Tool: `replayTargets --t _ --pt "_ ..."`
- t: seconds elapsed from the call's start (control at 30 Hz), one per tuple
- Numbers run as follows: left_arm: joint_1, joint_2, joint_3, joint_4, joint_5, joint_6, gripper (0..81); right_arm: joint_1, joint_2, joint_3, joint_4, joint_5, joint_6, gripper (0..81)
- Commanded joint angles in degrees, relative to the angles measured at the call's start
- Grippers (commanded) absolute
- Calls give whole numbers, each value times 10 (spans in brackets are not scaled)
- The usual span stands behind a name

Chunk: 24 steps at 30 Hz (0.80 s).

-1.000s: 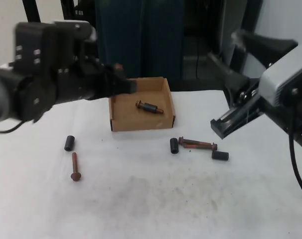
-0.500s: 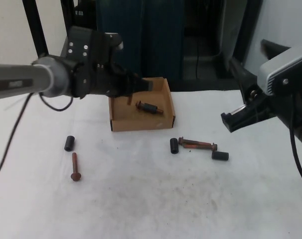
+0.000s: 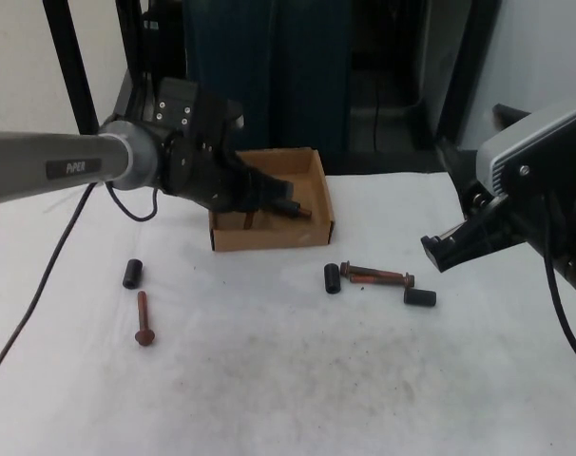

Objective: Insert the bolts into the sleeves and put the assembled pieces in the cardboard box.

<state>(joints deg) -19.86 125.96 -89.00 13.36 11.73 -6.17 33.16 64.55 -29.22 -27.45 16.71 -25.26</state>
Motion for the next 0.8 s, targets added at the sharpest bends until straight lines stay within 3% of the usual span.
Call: replayTargets --t 0.0,0.2,0.43,0.77 --pt "7 -7 -9 -3 -1 -4 148 -3 -5 -7 -3 6 -5 489" --pt "20 -7 -9 1 1 -4 251 -3 -5 -7 -3 6 -5 489" --pt "16 -14 -9 0 32 -8 450 -3 -5 -7 -3 6 -5 489" --pt "-1 -112 -9 -36 30 -23 446 -2 -5 -7 52 6 33 489"
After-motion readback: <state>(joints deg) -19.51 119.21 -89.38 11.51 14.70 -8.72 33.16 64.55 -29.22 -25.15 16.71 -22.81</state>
